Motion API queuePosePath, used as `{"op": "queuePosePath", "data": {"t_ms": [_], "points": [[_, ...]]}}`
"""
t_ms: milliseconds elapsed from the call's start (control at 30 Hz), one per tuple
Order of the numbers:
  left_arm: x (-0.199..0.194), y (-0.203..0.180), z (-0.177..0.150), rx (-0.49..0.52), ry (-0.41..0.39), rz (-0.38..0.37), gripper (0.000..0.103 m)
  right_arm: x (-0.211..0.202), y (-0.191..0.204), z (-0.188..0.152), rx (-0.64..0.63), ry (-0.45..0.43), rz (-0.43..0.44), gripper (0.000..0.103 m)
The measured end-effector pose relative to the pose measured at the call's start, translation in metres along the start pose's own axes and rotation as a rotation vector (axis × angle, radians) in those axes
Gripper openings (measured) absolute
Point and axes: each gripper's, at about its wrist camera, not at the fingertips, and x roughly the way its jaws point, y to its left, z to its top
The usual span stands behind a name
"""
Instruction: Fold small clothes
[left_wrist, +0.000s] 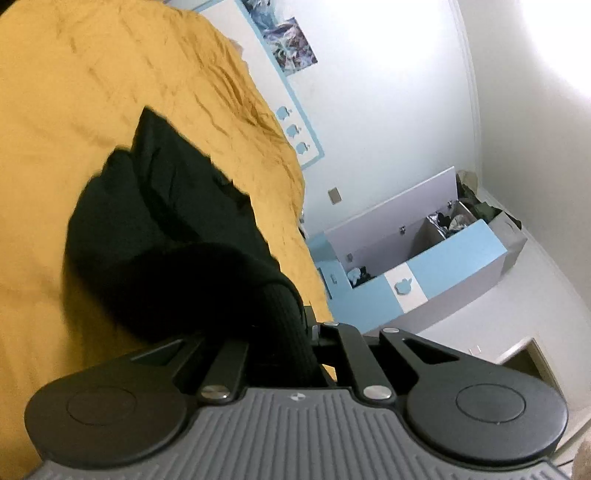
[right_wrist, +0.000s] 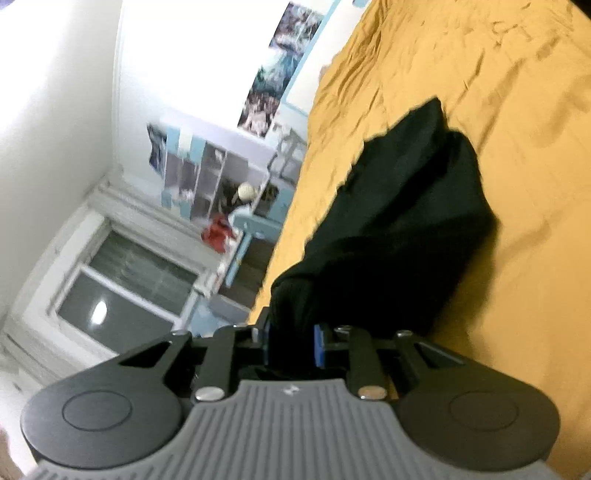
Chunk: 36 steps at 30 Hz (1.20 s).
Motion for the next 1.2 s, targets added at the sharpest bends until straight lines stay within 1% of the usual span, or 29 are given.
{"op": "queuePosePath", "data": {"t_ms": [33,67,133,200,267,333,400,500,633,667,700,733,767,800,833,867,900,967,1000,1033,1067,1100,1133,1167,1200], "points": [[0.007,0.001,0.011,0.001,-0.014,0.0,0.007,0.008,-0.001,0.014,0.015,-0.03,0.0,0.016],[0.006,0.004,0.018,-0.002,-0.031,-0.001,0.007,0.015,-0.002,0.026,0.026,-0.055,0.002,0.016],[0.02,0.008,0.039,-0.011,-0.061,-0.013,0.007,0.035,-0.007,0.054,0.022,-0.094,-0.003,0.015],[0.036,0.013,0.066,-0.009,-0.082,-0.013,0.007,0.055,-0.013,0.08,0.013,-0.106,-0.026,0.014],[0.057,0.021,0.088,-0.027,-0.091,-0.004,0.007,0.078,-0.022,0.105,0.011,-0.12,-0.05,0.013],[0.08,0.029,0.11,-0.053,-0.09,-0.006,0.007,0.101,-0.032,0.131,0.034,-0.138,-0.035,0.013],[0.103,0.035,0.13,-0.036,-0.093,-0.001,0.007,0.126,-0.039,0.156,0.034,-0.157,-0.031,0.013],[0.136,0.049,0.161,-0.022,-0.098,0.015,0.007,0.162,-0.047,0.188,0.013,-0.164,-0.061,0.013],[0.176,0.075,0.195,-0.021,-0.114,0.063,0.007,0.218,-0.06,0.229,-0.035,-0.161,-0.138,0.012],[0.184,0.084,0.201,-0.014,-0.1,0.081,0.007,0.231,-0.066,0.236,-0.036,-0.168,-0.164,0.013],[0.194,0.094,0.206,-0.011,-0.087,0.124,0.008,0.244,-0.073,0.243,-0.036,-0.166,-0.194,0.013],[0.208,0.109,0.212,-0.045,-0.051,0.178,0.01,0.259,-0.082,0.25,-0.032,-0.15,-0.228,0.013],[0.217,0.122,0.216,-0.086,-0.017,0.24,0.01,0.27,-0.091,0.254,-0.019,-0.145,-0.271,0.016],[0.224,0.135,0.218,-0.124,0.002,0.315,0.012,0.281,-0.099,0.257,0.005,-0.14,-0.329,0.02],[0.227,0.144,0.22,-0.154,0.025,0.366,0.013,0.29,-0.108,0.259,0.037,-0.129,-0.375,0.025],[0.227,0.149,0.222,-0.163,0.041,0.393,0.013,0.294,-0.112,0.259,0.059,-0.131,-0.407,0.027],[0.221,0.148,0.224,-0.157,0.036,0.395,0.016,0.294,-0.114,0.258,0.07,-0.143,-0.424,0.028],[0.203,0.136,0.231,-0.125,0.019,0.366,0.018,0.287,-0.108,0.254,0.029,-0.163,-0.401,0.033],[0.188,0.127,0.236,-0.114,-0.007,0.355,0.022,0.28,-0.101,0.252,-0.016,-0.183,-0.406,0.036],[0.17,0.117,0.24,-0.107,-0.063,0.332,0.023,0.271,-0.094,0.25,-0.06,-0.217,-0.416,0.045],[0.152,0.11,0.245,-0.103,-0.127,0.29,0.028,0.259,-0.088,0.247,-0.083,-0.256,-0.419,0.053],[0.134,0.102,0.245,-0.096,-0.188,0.245,0.04,0.244,-0.081,0.245,-0.085,-0.303,-0.398,0.055],[0.121,0.094,0.243,-0.089,-0.219,0.225,0.045,0.232,-0.078,0.243,-0.072,-0.316,-0.363,0.057],[0.116,0.087,0.242,-0.078,-0.207,0.22,0.047,0.226,-0.076,0.245,-0.058,-0.302,-0.337,0.057],[0.114,0.08,0.238,-0.059,-0.171,0.217,0.047,0.224,-0.072,0.245,-0.058,-0.264,-0.316,0.057]]}}
